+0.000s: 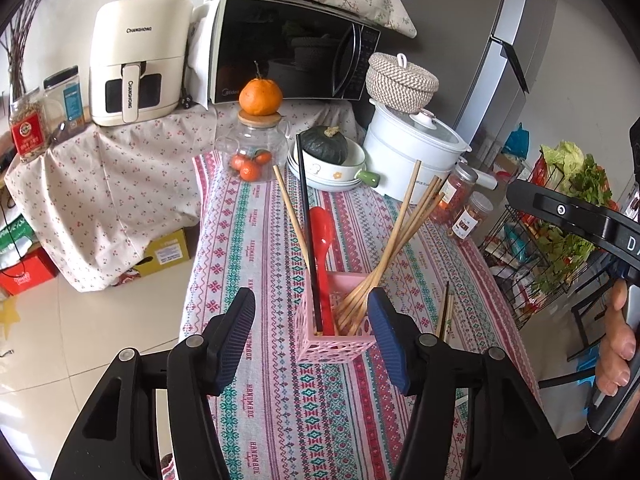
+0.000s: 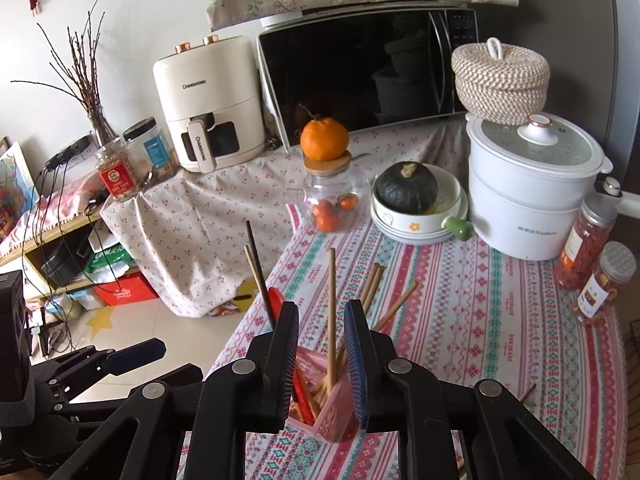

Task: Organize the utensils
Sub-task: 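Move the left tool to the pile and grasp a wooden chopstick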

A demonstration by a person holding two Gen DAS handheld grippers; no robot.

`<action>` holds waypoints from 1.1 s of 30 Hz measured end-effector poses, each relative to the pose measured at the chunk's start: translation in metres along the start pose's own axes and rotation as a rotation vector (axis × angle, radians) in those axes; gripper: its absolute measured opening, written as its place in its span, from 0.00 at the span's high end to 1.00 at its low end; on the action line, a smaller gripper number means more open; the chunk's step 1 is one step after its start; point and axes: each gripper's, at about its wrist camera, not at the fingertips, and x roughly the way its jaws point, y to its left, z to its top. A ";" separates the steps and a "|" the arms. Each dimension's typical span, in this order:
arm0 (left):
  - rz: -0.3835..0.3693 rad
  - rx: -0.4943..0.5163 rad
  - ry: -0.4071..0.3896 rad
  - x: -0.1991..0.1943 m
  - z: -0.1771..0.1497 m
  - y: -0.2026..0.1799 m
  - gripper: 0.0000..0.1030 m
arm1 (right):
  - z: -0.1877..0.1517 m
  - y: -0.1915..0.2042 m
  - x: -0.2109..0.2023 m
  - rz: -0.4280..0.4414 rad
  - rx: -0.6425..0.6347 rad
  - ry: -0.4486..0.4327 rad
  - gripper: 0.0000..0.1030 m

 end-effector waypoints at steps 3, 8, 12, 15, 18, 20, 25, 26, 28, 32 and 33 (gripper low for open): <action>0.004 0.028 -0.004 -0.001 -0.002 -0.010 0.36 | -0.006 -0.007 -0.012 -0.016 0.001 -0.001 0.73; -0.002 0.062 0.005 0.000 -0.007 -0.030 0.31 | -0.026 -0.027 -0.027 -0.062 0.008 0.020 0.62; 0.001 0.087 0.017 0.005 -0.014 -0.047 0.29 | -0.045 -0.050 -0.035 -0.087 0.036 0.030 0.39; 0.022 0.138 0.027 0.011 -0.019 -0.063 0.29 | -0.059 -0.068 -0.039 -0.107 0.064 0.039 0.30; 0.043 0.192 0.043 0.017 -0.026 -0.079 0.29 | -0.073 -0.088 -0.038 -0.144 0.081 0.073 0.25; 0.037 0.218 0.067 0.023 -0.031 -0.089 0.29 | -0.080 -0.103 -0.035 -0.182 0.099 0.109 0.24; 0.030 0.275 0.143 0.048 -0.039 -0.118 0.29 | -0.098 -0.145 -0.026 -0.245 0.163 0.211 0.24; 0.029 0.295 0.156 0.053 -0.040 -0.126 0.29 | -0.100 -0.154 -0.024 -0.249 0.181 0.227 0.24; 0.023 0.337 0.178 0.065 -0.043 -0.143 0.29 | -0.104 -0.169 -0.023 -0.265 0.216 0.252 0.24; -0.009 0.402 0.253 0.101 -0.045 -0.179 0.29 | -0.115 -0.203 -0.019 -0.309 0.297 0.317 0.24; -0.023 0.410 0.281 0.113 -0.044 -0.185 0.29 | -0.115 -0.203 -0.019 -0.309 0.297 0.317 0.24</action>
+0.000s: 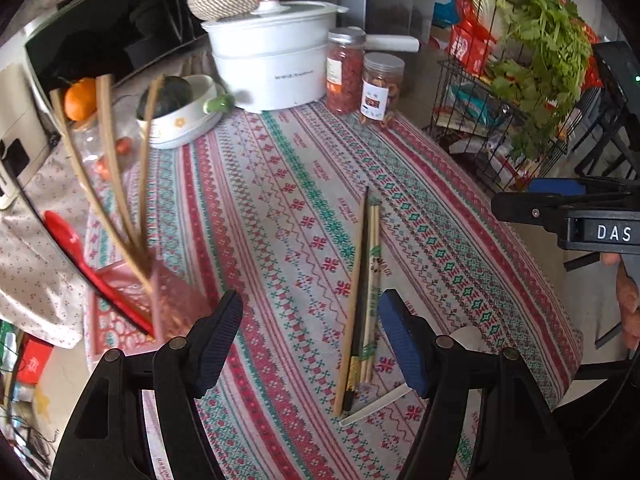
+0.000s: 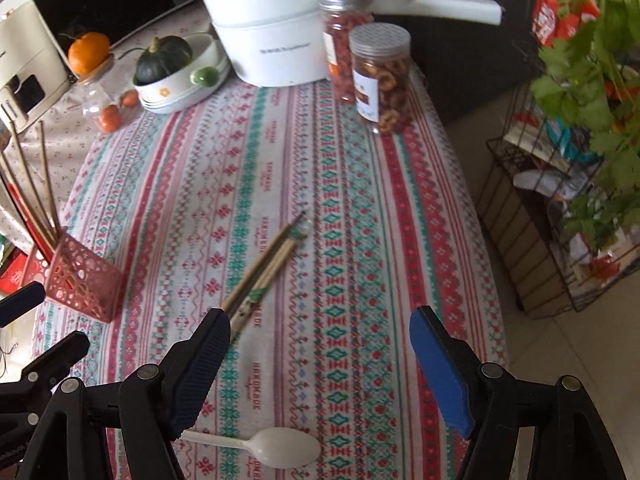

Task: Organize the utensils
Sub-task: 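Move the left tool to the pile and grasp a wooden chopstick, then lift the wooden chopstick with the left tool while the right tool grasps a wrapped chopstick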

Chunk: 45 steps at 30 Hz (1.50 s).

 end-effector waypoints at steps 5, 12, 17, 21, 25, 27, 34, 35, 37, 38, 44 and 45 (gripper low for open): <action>-0.053 -0.021 0.097 0.058 0.025 -0.010 0.54 | 0.001 -0.019 0.007 -0.068 0.017 0.014 0.24; -0.139 -0.135 0.199 0.123 0.050 -0.006 0.89 | 0.000 -0.029 0.016 -0.077 0.009 0.050 0.24; -0.112 -0.126 0.221 0.141 0.060 -0.015 0.89 | 0.003 -0.033 0.017 -0.054 0.032 0.051 0.24; -0.105 -0.103 0.225 0.146 0.066 -0.024 0.89 | 0.005 -0.035 0.017 -0.044 0.042 0.049 0.24; -0.084 -0.095 0.238 0.152 0.074 -0.030 0.89 | 0.005 -0.037 0.015 -0.039 0.060 0.044 0.24; -0.066 -0.097 0.251 0.155 0.078 -0.031 0.89 | 0.004 -0.038 0.014 -0.038 0.066 0.045 0.24; 0.024 -0.070 0.267 0.163 0.080 -0.037 0.94 | 0.002 -0.039 0.019 -0.046 0.074 0.058 0.24; 0.022 -0.077 0.263 0.160 0.080 -0.036 0.94 | 0.002 -0.039 0.020 -0.047 0.073 0.060 0.24; 0.030 -0.072 0.233 0.150 0.078 -0.033 0.94 | 0.002 -0.038 0.021 -0.046 0.068 0.065 0.24; 0.036 -0.067 0.216 0.143 0.077 -0.031 0.94 | 0.002 -0.037 0.022 -0.045 0.066 0.065 0.24; -0.008 -0.063 0.117 0.081 0.060 -0.013 0.95 | 0.007 -0.030 0.027 -0.041 0.057 0.071 0.24; -0.010 -0.056 0.100 0.068 0.053 -0.009 0.95 | 0.008 -0.028 0.029 -0.039 0.057 0.074 0.24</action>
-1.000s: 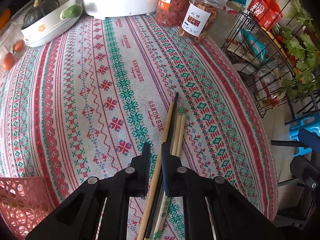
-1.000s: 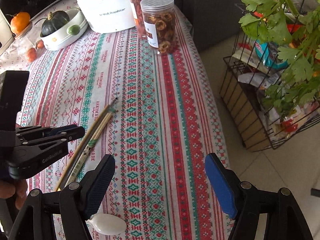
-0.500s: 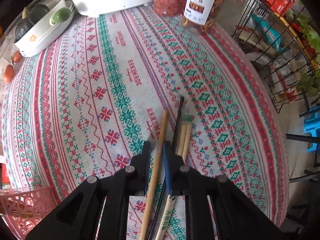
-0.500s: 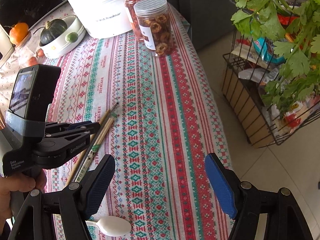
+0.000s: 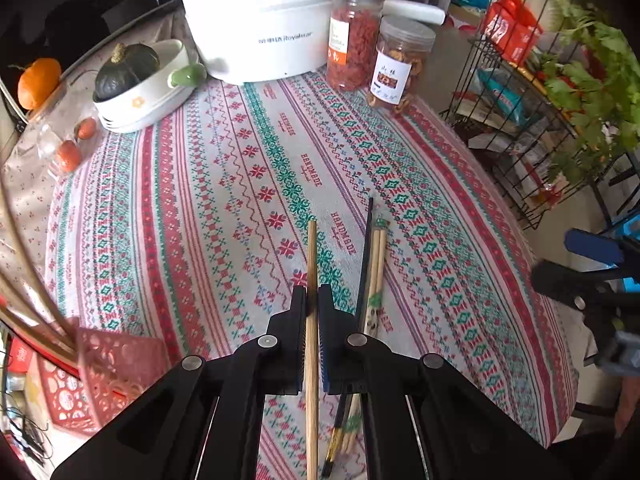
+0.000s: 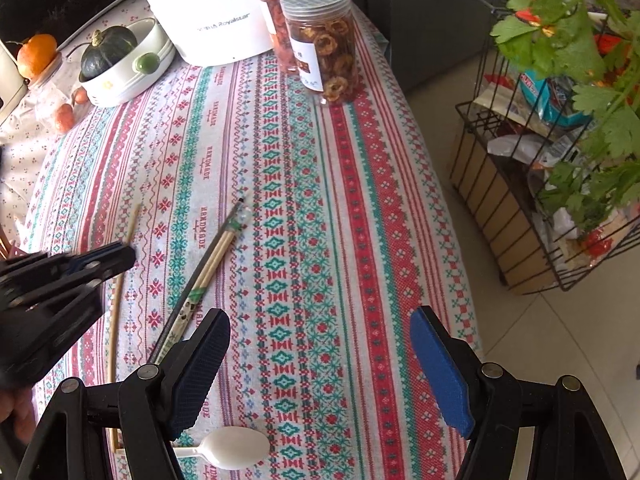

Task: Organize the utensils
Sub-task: 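Lift the wooden chopstick with the left tool while the right tool grasps a wrapped chopstick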

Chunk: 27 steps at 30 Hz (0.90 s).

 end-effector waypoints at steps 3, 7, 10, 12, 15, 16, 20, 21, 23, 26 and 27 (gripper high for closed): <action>-0.009 0.011 -0.043 -0.033 -0.022 0.011 0.95 | 0.004 0.007 0.005 0.007 -0.001 0.007 0.24; -0.040 -0.002 -0.084 -0.069 -0.047 0.028 0.95 | 0.007 0.019 0.017 0.014 -0.005 0.029 0.24; -0.061 -0.026 -0.124 -0.092 -0.064 0.044 0.95 | 0.008 0.027 0.027 0.039 -0.006 0.049 0.24; -0.071 -0.042 -0.147 -0.102 -0.074 0.053 0.95 | 0.009 0.034 0.033 0.067 -0.014 0.057 0.24; -0.078 -0.074 -0.185 -0.109 -0.090 0.067 0.95 | 0.013 0.041 0.043 0.078 -0.010 0.058 0.28; -0.077 -0.095 -0.199 -0.110 -0.097 0.072 0.95 | 0.015 0.042 0.048 0.074 -0.003 0.061 0.30; -0.112 -0.125 -0.207 -0.116 -0.107 0.082 0.95 | 0.021 0.043 0.082 0.101 0.062 0.141 0.54; -0.111 -0.122 -0.220 -0.120 -0.108 0.084 0.95 | 0.021 0.043 0.082 0.101 0.062 0.141 0.57; -0.114 -0.120 -0.228 -0.124 -0.111 0.087 0.95 | 0.022 0.048 0.092 0.099 0.063 0.163 0.58; -0.126 -0.135 -0.231 -0.126 -0.112 0.092 0.95 | 0.023 0.058 0.102 0.087 0.057 0.174 0.58; -0.129 -0.137 -0.230 -0.126 -0.112 0.093 0.95 | 0.024 0.061 0.105 0.088 0.056 0.178 0.58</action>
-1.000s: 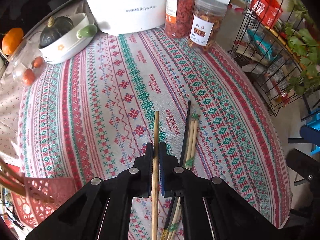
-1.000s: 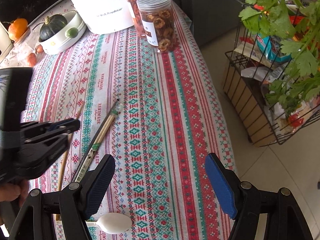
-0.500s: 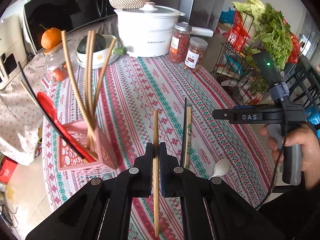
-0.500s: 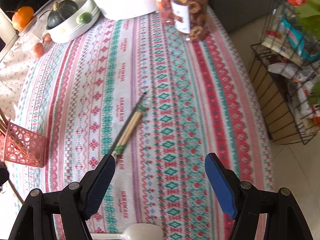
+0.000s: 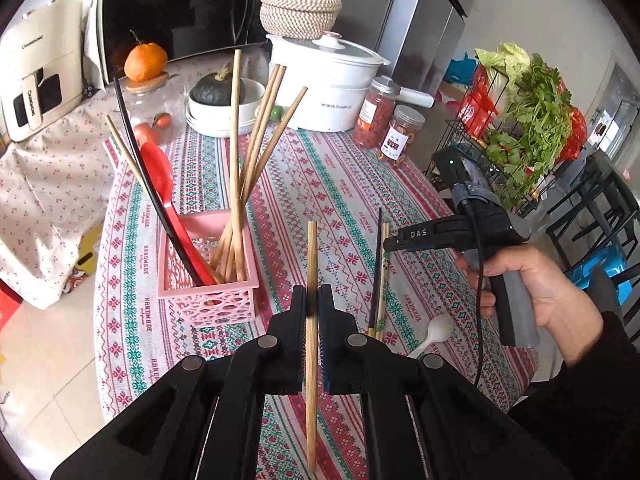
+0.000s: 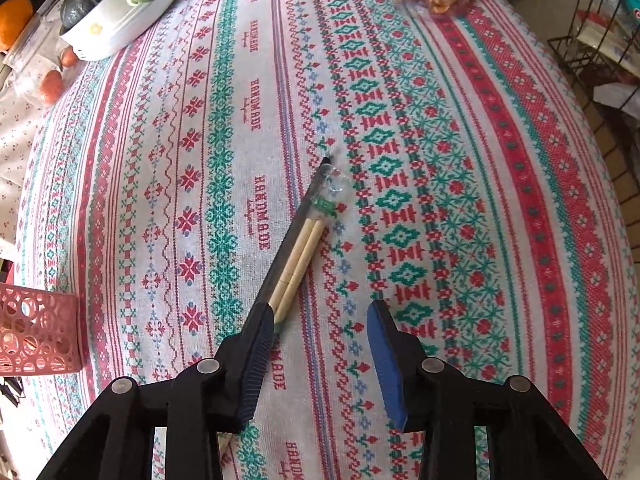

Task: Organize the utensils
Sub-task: 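Lift the wooden chopstick with the left tool while the right tool grasps a wrapped chopstick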

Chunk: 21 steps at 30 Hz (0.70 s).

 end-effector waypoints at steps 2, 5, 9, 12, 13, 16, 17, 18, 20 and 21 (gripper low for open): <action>-0.005 0.000 0.005 0.002 0.000 0.000 0.95 | 0.002 0.005 0.004 -0.013 -0.011 -0.005 0.58; -0.014 -0.002 0.011 0.002 0.000 0.001 0.95 | 0.001 0.012 0.006 -0.074 -0.060 -0.005 0.64; -0.013 0.000 0.009 0.000 0.000 0.001 0.95 | -0.006 0.014 0.005 -0.144 -0.091 0.023 0.70; -0.008 0.000 0.003 0.000 0.001 0.001 0.95 | -0.007 0.012 0.005 -0.137 -0.091 0.023 0.70; -0.006 -0.001 0.000 0.000 0.001 0.001 0.95 | -0.008 0.012 0.004 -0.151 -0.102 0.014 0.73; -0.001 0.001 -0.011 -0.003 0.001 0.000 0.95 | -0.007 0.005 0.003 -0.132 -0.087 -0.014 0.88; 0.000 0.002 -0.019 -0.005 0.000 0.000 0.95 | -0.007 -0.001 0.002 -0.096 -0.060 -0.021 0.92; 0.003 0.004 -0.030 -0.008 0.000 0.001 0.95 | -0.007 -0.001 0.002 -0.096 -0.060 -0.021 0.94; 0.012 0.004 -0.053 -0.014 0.001 0.002 0.95 | -0.007 -0.019 -0.006 -0.025 0.003 -0.049 0.95; 0.013 0.002 -0.063 -0.018 0.001 0.003 0.95 | -0.008 -0.022 -0.012 -0.015 0.010 -0.069 0.95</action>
